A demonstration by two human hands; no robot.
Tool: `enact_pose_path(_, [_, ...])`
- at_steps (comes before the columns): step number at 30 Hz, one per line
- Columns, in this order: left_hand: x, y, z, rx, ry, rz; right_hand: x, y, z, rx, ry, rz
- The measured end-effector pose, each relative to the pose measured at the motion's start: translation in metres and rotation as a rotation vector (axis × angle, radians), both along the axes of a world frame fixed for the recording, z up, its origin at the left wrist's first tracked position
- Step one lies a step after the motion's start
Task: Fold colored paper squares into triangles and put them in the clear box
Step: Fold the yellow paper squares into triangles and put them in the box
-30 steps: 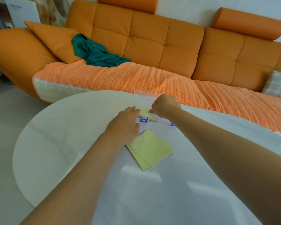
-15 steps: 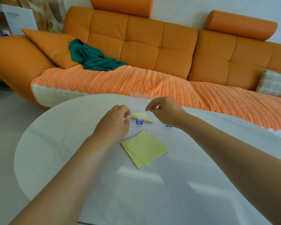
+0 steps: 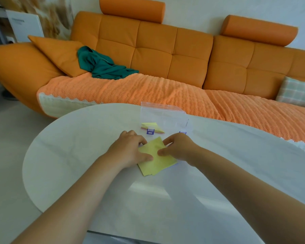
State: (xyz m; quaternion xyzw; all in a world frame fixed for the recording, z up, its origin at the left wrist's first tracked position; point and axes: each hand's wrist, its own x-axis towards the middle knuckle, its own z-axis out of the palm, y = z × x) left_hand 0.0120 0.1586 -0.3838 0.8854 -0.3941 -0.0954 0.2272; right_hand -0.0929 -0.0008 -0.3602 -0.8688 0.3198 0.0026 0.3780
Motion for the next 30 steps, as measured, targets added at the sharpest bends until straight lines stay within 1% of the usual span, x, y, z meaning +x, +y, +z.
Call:
enact_pose_path(3, [0.001, -0.001, -0.001, -0.058, -0.001, 0.008, 0.0, -0.001, 0.001, 0.121, -0.071, -0.063])
enact_pose_path(6, [0.003, -0.002, -0.001, -0.084, -0.044, 0.009, 0.0, -0.003, 0.002, 0.122, -0.133, -0.09])
enact_pose_path(8, [0.003, -0.003, 0.0, -0.156, -0.047, 0.005, -0.002, -0.003, 0.004, 0.133, -0.173, -0.096])
enact_pose_path(11, [0.001, -0.007, 0.01, -0.394, 0.106, 0.054, -0.008, -0.007, 0.009, 0.152, -0.25, -0.121])
enact_pose_path(13, [-0.003, -0.011, 0.016, -0.482, 0.216, 0.072, -0.015, -0.013, 0.012, 0.156, -0.32, -0.137])
enact_pose_path(16, [-0.014, -0.02, 0.019, -0.564, 0.453, 0.118, -0.036, -0.021, 0.014, 0.148, -0.377, -0.095])
enact_pose_path(18, [-0.021, -0.027, 0.018, -0.612, 0.58, 0.176, -0.056, -0.026, 0.012, 0.091, -0.41, -0.047])
enact_pose_path(19, [-0.024, -0.031, 0.018, -0.633, 0.638, 0.198, -0.067, -0.028, 0.01, 0.028, -0.441, -0.004])
enact_pose_path(21, [-0.03, -0.038, 0.018, -0.662, 0.753, 0.224, -0.088, -0.031, 0.006, -0.21, -0.471, 0.132])
enact_pose_path(23, [-0.037, -0.045, 0.019, -0.657, 0.848, 0.229, -0.105, -0.037, 0.002, -0.489, -0.436, 0.263])
enact_pose_path(25, [-0.045, -0.052, 0.019, -0.644, 0.904, 0.202, -0.115, -0.041, 0.001, -0.654, -0.418, 0.304])
enact_pose_path(27, [-0.053, -0.059, 0.02, -0.608, 0.911, 0.161, -0.121, -0.043, 0.0, -0.713, -0.463, 0.297])
enact_pose_path(28, [-0.057, -0.061, 0.019, -0.568, 0.886, 0.137, -0.124, -0.045, 0.0, -0.713, -0.497, 0.279])
enact_pose_path(30, [-0.063, -0.065, 0.02, -0.46, 0.813, 0.078, -0.129, -0.049, 0.0, -0.652, -0.546, 0.221])
